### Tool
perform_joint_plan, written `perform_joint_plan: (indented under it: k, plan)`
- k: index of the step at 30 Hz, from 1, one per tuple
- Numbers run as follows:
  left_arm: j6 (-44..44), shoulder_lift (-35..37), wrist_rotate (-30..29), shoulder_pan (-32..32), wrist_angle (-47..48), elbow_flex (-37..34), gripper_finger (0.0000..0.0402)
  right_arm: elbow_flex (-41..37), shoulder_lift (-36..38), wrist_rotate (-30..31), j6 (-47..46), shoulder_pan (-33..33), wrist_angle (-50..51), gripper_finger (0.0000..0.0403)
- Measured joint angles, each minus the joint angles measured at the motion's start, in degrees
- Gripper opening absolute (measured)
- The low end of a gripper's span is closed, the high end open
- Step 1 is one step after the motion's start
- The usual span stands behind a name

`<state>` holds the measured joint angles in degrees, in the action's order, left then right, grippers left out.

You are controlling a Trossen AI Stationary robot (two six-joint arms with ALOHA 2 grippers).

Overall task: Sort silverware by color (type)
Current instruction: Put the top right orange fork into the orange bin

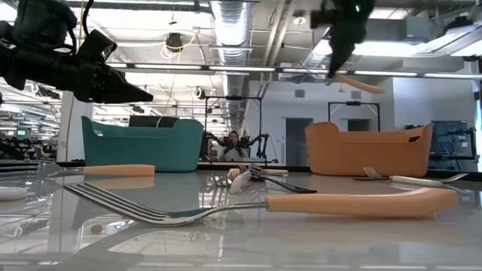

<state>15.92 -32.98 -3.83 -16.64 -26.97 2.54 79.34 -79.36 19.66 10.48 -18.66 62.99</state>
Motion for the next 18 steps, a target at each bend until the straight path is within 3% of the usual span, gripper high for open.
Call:
perform_joint_plan:
  k: [3, 9, 18]
  plan:
    - [-0.24, 0.19, -0.36, -0.05, -0.31, -0.02, 0.0000, -1.83, -0.60, -0.96, 9.22, -8.11, -0.38, 0.0048]
    - [-4.45, 0.10, -3.73, -0.05, -0.54, -0.01, 0.0000, -2.17, -5.45, -10.23, 21.10, -20.79, -1.79, 0.0048]
    - [-13.23, 0.14, -9.15, -0.05, -1.11, -0.02, 0.0000, -2.08, -13.52, -10.60, 28.95, -27.73, 0.22, 0.0048]
